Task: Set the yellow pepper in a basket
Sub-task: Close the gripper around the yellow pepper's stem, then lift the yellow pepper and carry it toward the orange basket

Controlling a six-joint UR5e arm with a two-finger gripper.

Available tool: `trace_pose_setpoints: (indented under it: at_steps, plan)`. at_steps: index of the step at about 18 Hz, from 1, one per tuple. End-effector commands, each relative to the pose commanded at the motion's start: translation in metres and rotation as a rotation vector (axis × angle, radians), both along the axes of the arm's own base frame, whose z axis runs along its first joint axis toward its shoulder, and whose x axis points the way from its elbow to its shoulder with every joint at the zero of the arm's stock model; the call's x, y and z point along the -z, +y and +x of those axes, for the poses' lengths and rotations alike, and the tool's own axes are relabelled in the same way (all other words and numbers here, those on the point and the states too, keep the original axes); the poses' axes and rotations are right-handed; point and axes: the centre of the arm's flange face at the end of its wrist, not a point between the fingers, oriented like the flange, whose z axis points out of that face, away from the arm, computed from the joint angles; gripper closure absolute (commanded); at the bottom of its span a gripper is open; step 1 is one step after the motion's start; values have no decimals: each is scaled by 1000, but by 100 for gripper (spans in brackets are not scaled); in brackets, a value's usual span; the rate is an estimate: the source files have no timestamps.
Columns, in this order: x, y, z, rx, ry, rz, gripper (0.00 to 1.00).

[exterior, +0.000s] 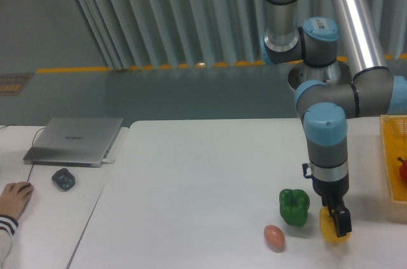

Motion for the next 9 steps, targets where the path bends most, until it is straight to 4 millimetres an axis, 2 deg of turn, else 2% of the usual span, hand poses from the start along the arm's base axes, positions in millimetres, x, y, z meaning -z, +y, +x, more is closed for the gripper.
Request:
trace_pose_setpoints:
  at_steps: [1,3,6,9]
  plan:
    - [-3,-2,0,-3,-3,1,41]
    - [-6,-7,0,-7,-20,-15,53]
    - [-8,-11,-2,-10,-30,-25,57]
    - [-27,-22,-5,-28,-34,-27,58]
